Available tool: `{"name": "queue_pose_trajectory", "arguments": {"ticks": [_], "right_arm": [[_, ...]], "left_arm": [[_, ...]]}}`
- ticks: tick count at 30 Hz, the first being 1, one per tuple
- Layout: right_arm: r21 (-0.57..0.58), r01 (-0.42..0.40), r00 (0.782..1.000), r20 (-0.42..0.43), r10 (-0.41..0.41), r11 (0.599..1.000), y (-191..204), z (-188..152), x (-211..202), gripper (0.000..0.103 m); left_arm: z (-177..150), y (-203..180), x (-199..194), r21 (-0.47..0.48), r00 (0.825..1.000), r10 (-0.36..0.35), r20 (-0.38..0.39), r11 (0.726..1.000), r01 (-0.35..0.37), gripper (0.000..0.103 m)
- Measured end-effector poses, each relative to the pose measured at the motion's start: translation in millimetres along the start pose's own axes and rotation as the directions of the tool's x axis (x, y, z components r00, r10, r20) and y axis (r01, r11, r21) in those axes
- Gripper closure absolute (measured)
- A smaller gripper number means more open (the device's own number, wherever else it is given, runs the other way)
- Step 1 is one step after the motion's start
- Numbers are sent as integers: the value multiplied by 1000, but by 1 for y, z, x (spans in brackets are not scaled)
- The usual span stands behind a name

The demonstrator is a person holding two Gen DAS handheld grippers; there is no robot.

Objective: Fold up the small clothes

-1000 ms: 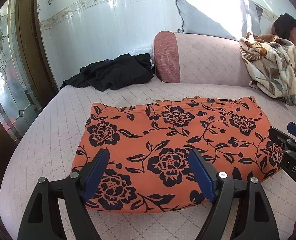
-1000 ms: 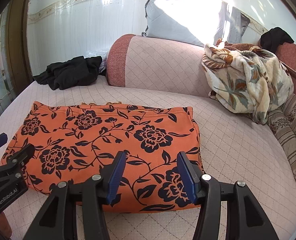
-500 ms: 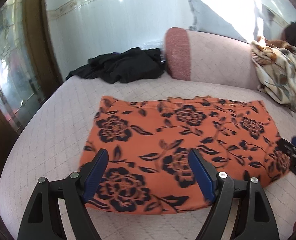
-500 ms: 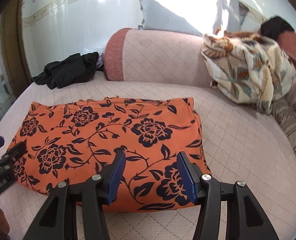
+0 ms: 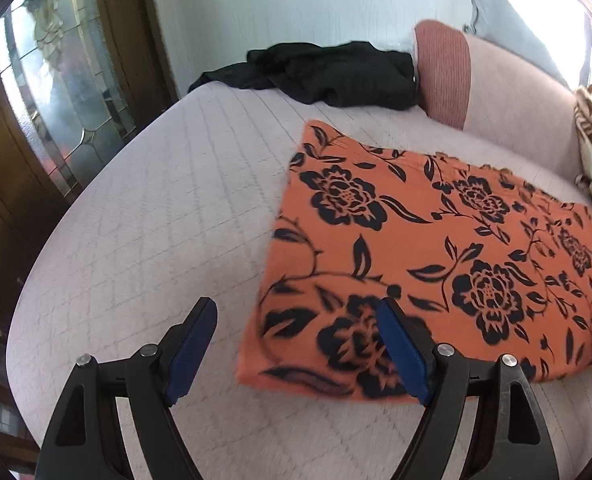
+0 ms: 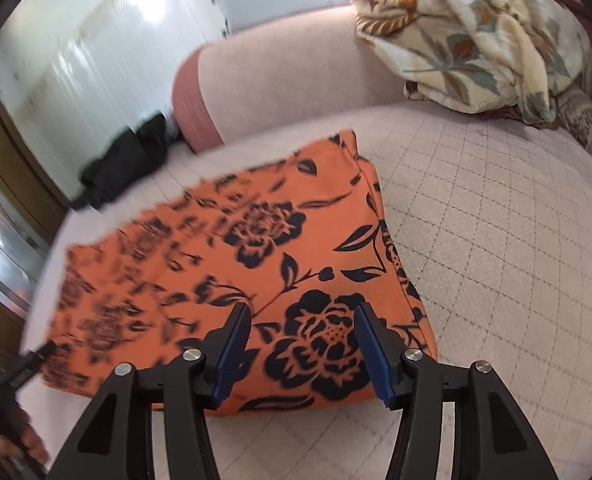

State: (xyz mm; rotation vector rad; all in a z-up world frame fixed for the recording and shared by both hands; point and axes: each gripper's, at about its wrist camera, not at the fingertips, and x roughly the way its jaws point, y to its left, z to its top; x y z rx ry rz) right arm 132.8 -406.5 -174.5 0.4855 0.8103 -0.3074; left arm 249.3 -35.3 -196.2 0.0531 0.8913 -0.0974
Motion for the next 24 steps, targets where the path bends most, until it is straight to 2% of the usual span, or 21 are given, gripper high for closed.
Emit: {"name": "queue_pose_trajectory", "arguments": {"ticks": [2, 4, 7, 9, 11, 12, 13, 15, 18, 19, 20, 21, 22, 24], "right_arm": [[52, -58, 998, 16, 57, 997, -8, -4, -20, 45], [96, -106, 994, 28, 104, 990, -14, -8, -36, 41], [150, -161, 987, 15, 160, 975, -22, -19, -48, 40], [197, -190, 981, -3, 194, 962, -27, -27, -50, 40], [220, -220, 973, -22, 230, 951, -28, -30, -48, 40], [211, -221, 973, -24, 231, 952, -27, -30, -48, 40], [194, -218, 974, -18, 225, 956, -25, -29, -48, 40], [176, -233, 971, -7, 238, 956, -24, -29, -44, 40], [170, -280, 959, -4, 285, 945, -19, -24, -35, 41], [164, -294, 955, -1, 298, 942, -15, -22, -32, 49], [153, -303, 952, -2, 307, 941, -11, -21, -28, 57], [135, -304, 951, -15, 308, 943, -6, -20, -23, 72], [122, -300, 952, -29, 305, 946, -1, -19, -18, 73], [115, -294, 952, -51, 301, 949, 6, -18, -5, 74]], "left_arm": [[-11, 13, -12, -55, 997, -70, -23, 996, 69, 21], [-32, 24, -23, -123, 990, -133, -47, 984, 127, 21], [-53, 34, -21, -249, 963, -247, -109, 944, 215, 21], [-58, 39, -14, -332, 950, -283, -132, 916, 227, 21], [-60, 41, -2, -420, 932, -328, -152, 875, 240, 21], [-62, 40, 5, -462, 924, -353, -150, 851, 250, 21], [-62, 40, 9, -494, 924, -360, -132, 832, 253, 20], [-57, 36, 13, -518, 935, -345, -80, 816, 256, 19], [-43, 27, 28, -541, 922, -385, -37, 783, 306, 20], [-39, 23, 35, -548, 922, -387, -32, 778, 307, 21], [-35, 20, 38, -545, 927, -373, -31, 784, 297, 26], [-30, 16, 41, -538, 933, -360, -22, 791, 293, 48], [-27, 14, 45, -534, 936, -351, -19, 795, 287, 59], [-26, 14, 51, -538, 936, -352, -3, 789, 295, 67]]}}
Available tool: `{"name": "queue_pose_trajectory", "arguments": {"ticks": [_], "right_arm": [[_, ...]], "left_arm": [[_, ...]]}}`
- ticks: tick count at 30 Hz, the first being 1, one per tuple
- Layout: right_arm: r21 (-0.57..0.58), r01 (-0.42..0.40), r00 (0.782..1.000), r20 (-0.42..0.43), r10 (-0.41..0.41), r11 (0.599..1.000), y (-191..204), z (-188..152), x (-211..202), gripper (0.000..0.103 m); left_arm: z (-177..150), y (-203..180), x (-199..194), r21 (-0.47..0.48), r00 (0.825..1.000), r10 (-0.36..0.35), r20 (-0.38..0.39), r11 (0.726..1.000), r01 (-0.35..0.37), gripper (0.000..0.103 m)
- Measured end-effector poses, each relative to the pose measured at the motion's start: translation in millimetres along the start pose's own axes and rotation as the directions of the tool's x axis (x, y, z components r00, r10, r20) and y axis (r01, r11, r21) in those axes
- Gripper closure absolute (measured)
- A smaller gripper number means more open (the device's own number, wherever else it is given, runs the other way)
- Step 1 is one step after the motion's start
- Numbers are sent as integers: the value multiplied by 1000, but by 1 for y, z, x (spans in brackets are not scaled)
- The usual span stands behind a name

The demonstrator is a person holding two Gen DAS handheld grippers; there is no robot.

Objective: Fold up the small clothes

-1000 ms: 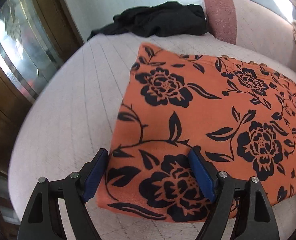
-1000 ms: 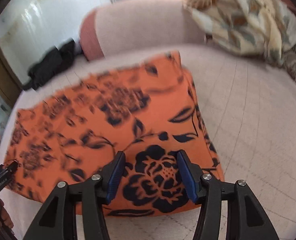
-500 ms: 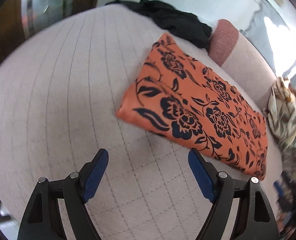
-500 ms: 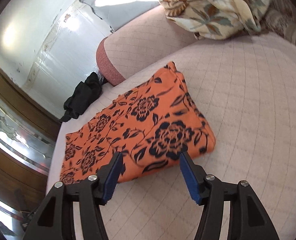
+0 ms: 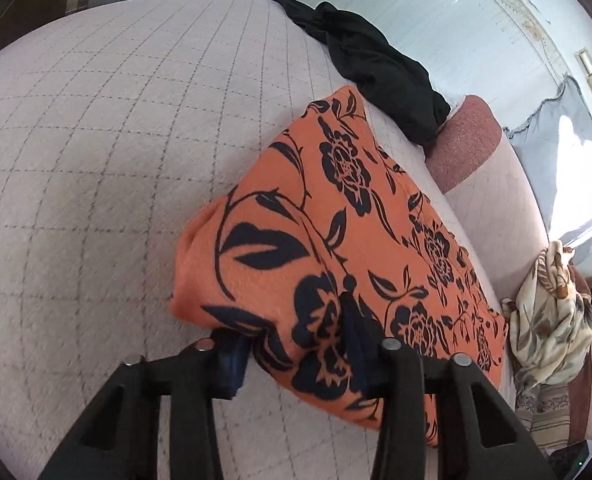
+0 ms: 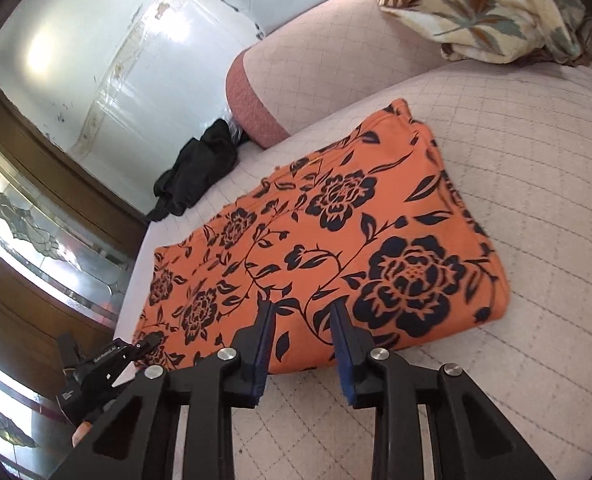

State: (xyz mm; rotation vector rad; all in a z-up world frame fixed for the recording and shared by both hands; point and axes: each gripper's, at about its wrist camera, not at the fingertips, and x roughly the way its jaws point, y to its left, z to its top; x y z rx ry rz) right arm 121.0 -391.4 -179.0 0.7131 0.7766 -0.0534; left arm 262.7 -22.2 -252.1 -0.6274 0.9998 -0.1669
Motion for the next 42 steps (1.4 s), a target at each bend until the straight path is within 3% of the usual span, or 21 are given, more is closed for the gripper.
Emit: {"name": "queue_pose_trajectory", "arguments": {"ticks": [4, 5, 7, 9, 11, 12, 17, 21, 26, 29, 32, 33, 35, 36, 38, 39, 40, 42], "right_arm": [[64, -25, 999, -30, 27, 998, -9, 5, 27, 74], [96, -29, 998, -54, 35, 995, -14, 5, 36, 74], [162, -17, 990, -137, 39, 987, -27, 2, 59, 75], [226, -43, 987, -139, 76, 973, -38, 1, 63, 79], [266, -77, 983, -140, 118, 961, -45, 3, 59, 79], [272, -85, 982, -140, 127, 959, -47, 3, 57, 79], [250, -80, 991, -84, 104, 965, -53, 10, 33, 78], [228, -46, 999, 2, 47, 972, -68, 23, 1, 75], [269, -49, 996, 89, 26, 962, -103, 36, -37, 75], [320, -77, 990, 135, 35, 944, -126, 41, -56, 75], [367, -98, 984, 173, 35, 925, -145, 46, -68, 75], [380, -101, 983, 181, 34, 919, -151, 48, -70, 75], [399, -106, 983, 182, 35, 911, -156, 51, -72, 75], [404, -100, 984, 175, 31, 909, -158, 52, -73, 74], [409, -79, 988, 154, 16, 909, -161, 52, -73, 72], [411, -78, 989, 146, 19, 908, -160, 52, -70, 65], [414, -84, 990, 140, 27, 906, -160, 53, -69, 48], [416, -99, 987, 160, 34, 904, -158, 53, -71, 32]], "left_arm": [[0, 5, 0, 28, 1000, -23, 20, 999, 23, 67], [0, 5, 1, 23, 999, -35, 22, 999, 34, 64], [2, 4, 4, 4, 997, -78, 22, 997, 77, 42], [4, -1, 5, 2, 998, -67, 20, 998, 67, 41], [5, -12, 5, 39, 999, -4, 33, 999, 3, 65], [5, -19, 5, 85, 999, 25, 44, 996, -29, 72], [1, -66, -15, 277, 989, 68, 128, 955, -102, 82], [-11, -130, -41, 446, 979, 45, 197, 885, -131, 83], [-58, -233, -51, 667, 977, -29, 213, 734, -123, 83], [-100, -284, -38, 760, 984, -64, 167, 644, -87, 83], [-149, -320, -3, 831, 996, -58, 61, 556, -18, 79], [-161, -328, 11, 842, 999, -42, 6, 540, 17, 75], [-179, -332, 39, 840, 992, 13, -126, 534, 99, 73], [-182, -328, 44, 834, 988, 24, -153, 539, 116, 68], [-177, -315, 34, 812, 981, -36, -191, 556, 178, 59], [-170, -307, 24, 796, 974, -80, -211, 564, 219, 49], [-161, -299, 12, 782, 969, -124, -215, 572, 247, 39], [-139, -280, -15, 767, 965, -204, -167, 588, 258, 25]]}}
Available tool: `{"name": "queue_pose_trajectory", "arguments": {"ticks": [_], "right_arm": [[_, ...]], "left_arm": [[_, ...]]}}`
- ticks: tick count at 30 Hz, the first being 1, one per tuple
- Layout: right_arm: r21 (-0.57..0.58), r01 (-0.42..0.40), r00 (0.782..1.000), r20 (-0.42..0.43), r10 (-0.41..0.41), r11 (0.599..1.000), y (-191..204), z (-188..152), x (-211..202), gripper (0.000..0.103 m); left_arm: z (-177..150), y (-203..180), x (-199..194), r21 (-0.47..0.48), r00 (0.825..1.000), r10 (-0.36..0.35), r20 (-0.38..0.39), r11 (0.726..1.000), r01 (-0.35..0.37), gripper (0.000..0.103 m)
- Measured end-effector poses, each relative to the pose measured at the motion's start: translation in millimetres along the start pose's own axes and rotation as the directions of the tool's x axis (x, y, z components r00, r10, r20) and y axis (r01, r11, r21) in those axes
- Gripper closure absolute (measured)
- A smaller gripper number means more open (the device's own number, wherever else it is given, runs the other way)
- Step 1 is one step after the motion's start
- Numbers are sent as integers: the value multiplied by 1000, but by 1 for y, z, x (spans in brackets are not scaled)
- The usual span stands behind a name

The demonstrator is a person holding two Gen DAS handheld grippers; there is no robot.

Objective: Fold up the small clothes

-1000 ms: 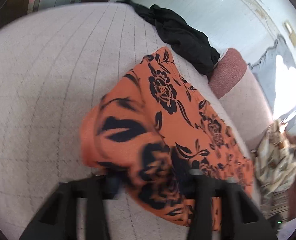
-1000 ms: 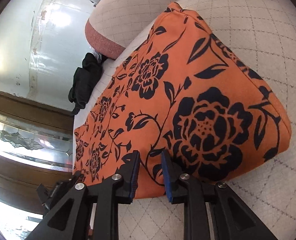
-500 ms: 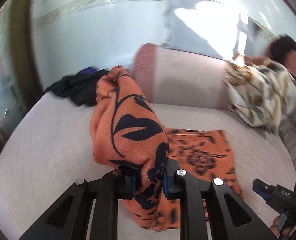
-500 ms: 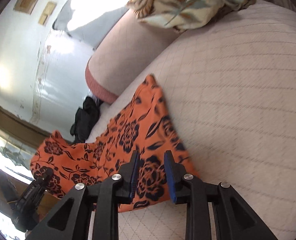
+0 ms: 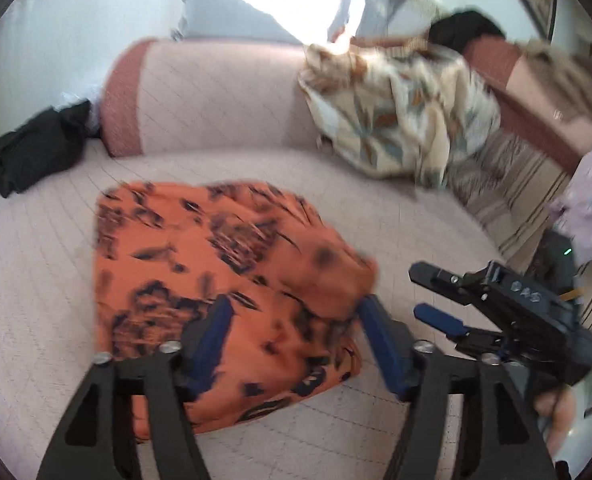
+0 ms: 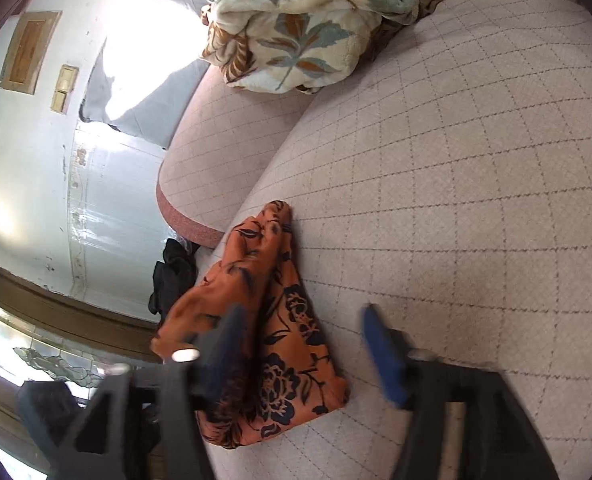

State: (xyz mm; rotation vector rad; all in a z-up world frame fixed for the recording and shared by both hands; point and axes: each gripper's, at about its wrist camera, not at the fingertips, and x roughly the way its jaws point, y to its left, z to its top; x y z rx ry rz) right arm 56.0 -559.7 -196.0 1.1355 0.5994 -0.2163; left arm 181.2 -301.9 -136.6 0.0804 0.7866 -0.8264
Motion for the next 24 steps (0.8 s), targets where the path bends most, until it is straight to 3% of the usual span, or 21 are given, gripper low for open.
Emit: {"name": "queue_pose_trajectory", "arguments": {"ticks": [2, 4, 9, 12, 16, 21, 24], "right_arm": [[-18, -21, 1000, 2, 21, 1000, 10, -4, 4, 32], [-38, -48, 999, -24, 47, 998, 19, -8, 14, 32], [-85, 24, 999, -40, -27, 996, 32, -20, 30, 32], [-97, 23, 1000, 7, -22, 995, 39, -22, 24, 32], [-102, -22, 1000, -9, 21, 995, 50, -27, 29, 29], [-90, 16, 1000, -10, -17, 996, 55, -33, 44, 27], [-52, 14, 999, -41, -16, 999, 51, -34, 54, 27]], "left_arm": [[-1, 24, -26, -18, 997, 43, 70, 999, -42, 21], [-3, 51, -37, -31, 990, 116, 79, 993, -114, 21], [-26, 102, -26, -92, 969, 247, -28, 964, -249, 21], [-38, 123, -20, -143, 972, 226, -60, 962, -232, 21], [-43, 128, -19, -159, 979, 196, -54, 966, -203, 21], [-40, 127, -5, -188, 994, 84, -73, 977, -96, 21], [-42, 122, 4, -172, 993, 85, -86, 980, -99, 21]]}}
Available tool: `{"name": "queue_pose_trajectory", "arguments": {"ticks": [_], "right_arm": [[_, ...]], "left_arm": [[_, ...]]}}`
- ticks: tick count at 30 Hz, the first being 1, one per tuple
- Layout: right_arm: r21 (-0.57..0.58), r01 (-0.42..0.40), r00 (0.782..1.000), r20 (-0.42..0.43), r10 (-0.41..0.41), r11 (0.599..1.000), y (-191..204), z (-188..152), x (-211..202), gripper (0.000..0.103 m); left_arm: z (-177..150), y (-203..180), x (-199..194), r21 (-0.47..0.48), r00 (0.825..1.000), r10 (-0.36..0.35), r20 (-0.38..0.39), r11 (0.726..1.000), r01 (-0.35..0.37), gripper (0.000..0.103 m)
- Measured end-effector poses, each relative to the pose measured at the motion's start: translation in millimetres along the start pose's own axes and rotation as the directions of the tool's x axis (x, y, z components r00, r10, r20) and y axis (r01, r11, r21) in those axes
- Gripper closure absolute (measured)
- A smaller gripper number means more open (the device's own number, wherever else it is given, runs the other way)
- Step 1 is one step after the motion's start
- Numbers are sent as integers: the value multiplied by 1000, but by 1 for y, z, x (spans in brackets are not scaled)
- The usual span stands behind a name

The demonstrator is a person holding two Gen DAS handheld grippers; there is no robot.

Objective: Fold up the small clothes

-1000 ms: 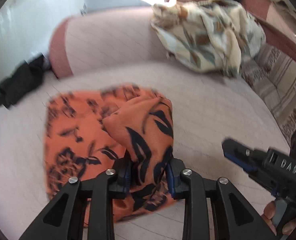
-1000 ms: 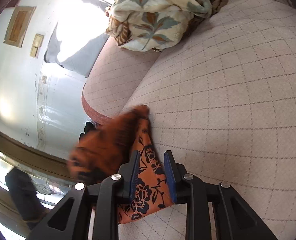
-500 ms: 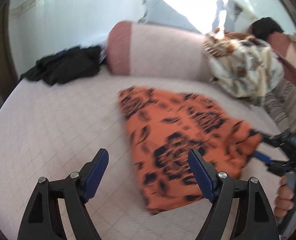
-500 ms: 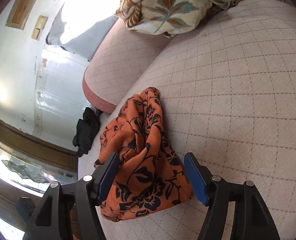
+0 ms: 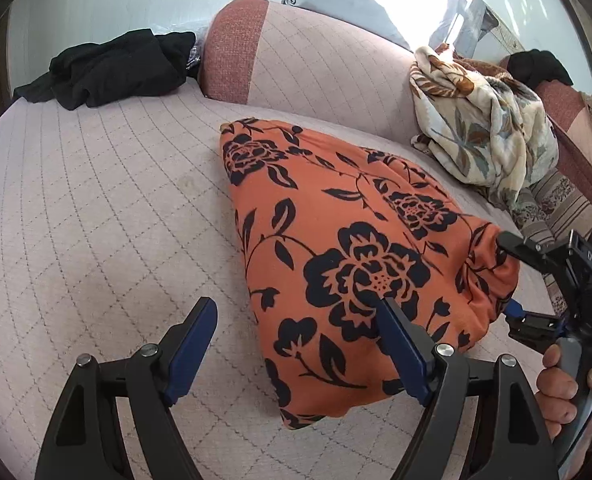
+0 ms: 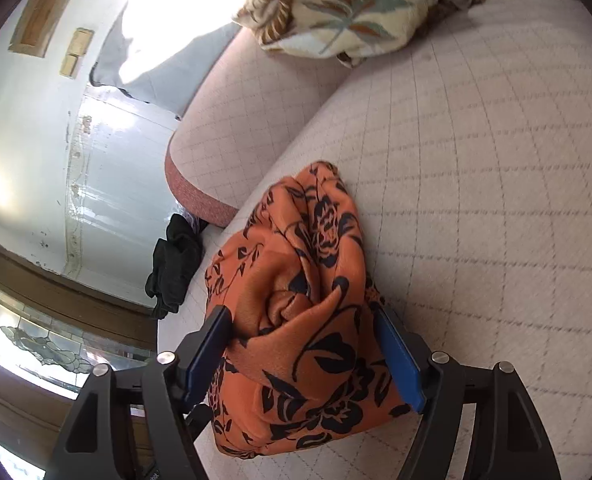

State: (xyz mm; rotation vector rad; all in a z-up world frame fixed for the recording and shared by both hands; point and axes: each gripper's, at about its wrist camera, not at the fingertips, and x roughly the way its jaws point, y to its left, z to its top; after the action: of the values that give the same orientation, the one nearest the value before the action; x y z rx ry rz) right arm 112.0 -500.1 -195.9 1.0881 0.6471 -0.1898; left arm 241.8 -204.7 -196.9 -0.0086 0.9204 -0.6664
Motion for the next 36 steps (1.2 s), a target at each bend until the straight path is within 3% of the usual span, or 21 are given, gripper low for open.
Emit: {"name": "queue_pose_trajectory", "arguments": {"ticks": [3, 5, 6, 9, 13, 14, 15, 16, 18, 20, 22, 23, 25, 29, 31, 34, 36], "right_arm": [[15, 22, 1000, 14, -22, 1000, -1, -2, 2, 27], [10, 23, 998, 57, -23, 1000, 5, -3, -7, 27], [-1, 8, 997, 77, -8, 1000, 8, -3, -13, 27], [-18, 10, 996, 91, -8, 1000, 12, -5, -15, 19], [-23, 84, 994, 66, -83, 996, 6, -8, -1, 21], [-46, 87, 994, 73, -83, 995, 7, -9, 0, 28], [-84, 92, 994, 75, -86, 992, 11, -10, 2, 55], [-115, 112, 992, 73, -104, 987, 14, -11, 3, 70], [-131, 126, 990, 80, -116, 983, 16, -13, 4, 73], [-122, 85, 995, 70, -77, 989, 17, -13, 3, 75], [-104, -6, 998, 55, 12, 995, 19, -13, -2, 77], [-95, -51, 997, 47, 56, 994, 21, -13, -5, 78], [-79, -138, 989, 34, 141, 987, 26, -16, -9, 78], [-9, -334, 942, 25, 334, 943, 22, -18, -16, 78], [39, -303, 953, 26, 302, 952, 8, -14, -14, 78], [166, -134, 989, -42, 142, 977, -33, -9, 3, 78], [236, -83, 989, -104, 110, 968, -54, -8, 14, 75]], "left_arm": [[-5, -5, 5, 54, 998, 59, -13, 997, -59, 23], [-7, -7, 8, 74, 998, 49, -27, 996, -46, 39], [-8, -9, 10, 83, 999, 38, -38, 996, -34, 52], [-10, -15, 9, 104, 999, 36, -20, 994, -33, 59], [-6, -2, 7, 32, 999, -29, -26, 999, 29, 65], [-5, 1, 7, 13, 998, -49, -26, 999, 49, 65], [-4, 2, 6, 0, 998, -65, -26, 998, 65, 65], [-3, 4, 6, -13, 997, -78, -28, 997, 78, 63], [-1, 6, 7, -53, 993, -114, -33, 992, 113, 55], [0, 8, 5, -78, 991, -132, -22, 988, 130, 55], [1, 10, -2, -89, 993, -118, 18, 989, 119, 95], [3, 11, -6, -91, 990, -132, 40, 987, 135, 100], [9, 11, -17, -89, 980, -176, 91, 979, 184, 103], [17, 1, -36, -29, 968, -190, 164, 980, 198, 103], [16, -5, -36, 9, 966, -188, 176, 982, 190, 103], [15, -17, -29, 61, 976, -143, 163, 989, 134, 102], [12, -22, -24, 75, 980, -135, 146, 989, 125, 97]]}}
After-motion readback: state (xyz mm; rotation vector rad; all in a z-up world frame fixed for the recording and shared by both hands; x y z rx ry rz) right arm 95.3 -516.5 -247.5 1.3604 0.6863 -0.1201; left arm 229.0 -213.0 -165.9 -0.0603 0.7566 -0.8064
